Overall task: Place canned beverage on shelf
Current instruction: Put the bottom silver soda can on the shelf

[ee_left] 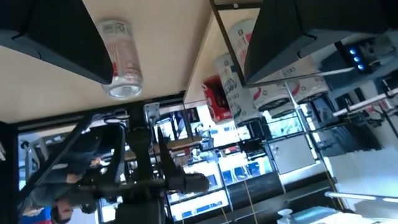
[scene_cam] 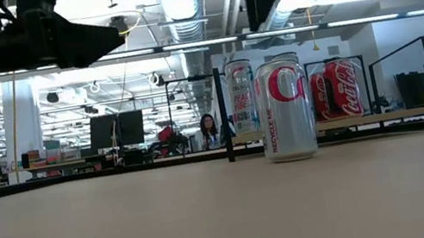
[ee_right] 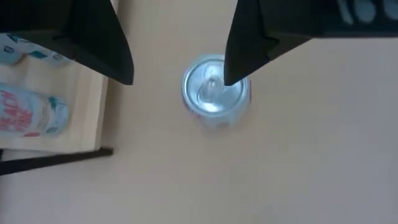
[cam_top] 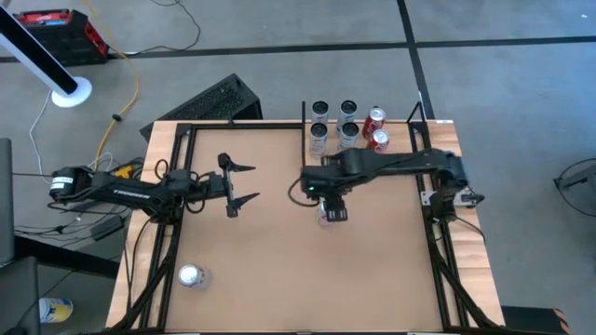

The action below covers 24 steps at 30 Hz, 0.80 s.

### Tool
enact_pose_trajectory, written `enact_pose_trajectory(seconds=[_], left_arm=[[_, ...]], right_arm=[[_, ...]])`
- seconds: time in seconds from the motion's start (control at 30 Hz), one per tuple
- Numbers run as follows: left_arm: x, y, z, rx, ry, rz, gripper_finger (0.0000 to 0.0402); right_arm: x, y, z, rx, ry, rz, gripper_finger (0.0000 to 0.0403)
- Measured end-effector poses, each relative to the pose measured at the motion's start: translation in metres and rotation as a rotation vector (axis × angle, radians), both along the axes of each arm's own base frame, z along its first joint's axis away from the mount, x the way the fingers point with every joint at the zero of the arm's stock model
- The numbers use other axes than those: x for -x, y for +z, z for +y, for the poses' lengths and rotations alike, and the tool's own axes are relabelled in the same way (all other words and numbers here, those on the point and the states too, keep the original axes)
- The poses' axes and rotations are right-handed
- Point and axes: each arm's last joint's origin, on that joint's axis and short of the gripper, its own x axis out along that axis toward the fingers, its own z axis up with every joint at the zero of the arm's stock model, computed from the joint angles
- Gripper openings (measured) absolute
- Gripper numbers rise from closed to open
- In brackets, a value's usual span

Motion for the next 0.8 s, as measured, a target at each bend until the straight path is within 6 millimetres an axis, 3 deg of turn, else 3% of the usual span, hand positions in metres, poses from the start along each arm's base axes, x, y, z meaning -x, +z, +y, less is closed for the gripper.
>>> enact_pose_trajectory(seconds=[0.17,0.37,0.8], left_arm=[[-0.001,0.003,0.0,-0.001,-0.002,-0.004,0.0351],[-0.001,0.002,0.0,0.02,-0.007,0.001,0.0351],[-0.002,-0.002,0.001,0.048,-0.012,0.038,0.0351]], right_arm=[[-0.018,-0.011,0.0,0.014,0.043,0.178,0.0281],[-0.026,-0.02,0.008,0.002,0.139,0.253,0.0282],[-0.033,-0.018,0.011,-0.024,0.189,0.179,0.0282]])
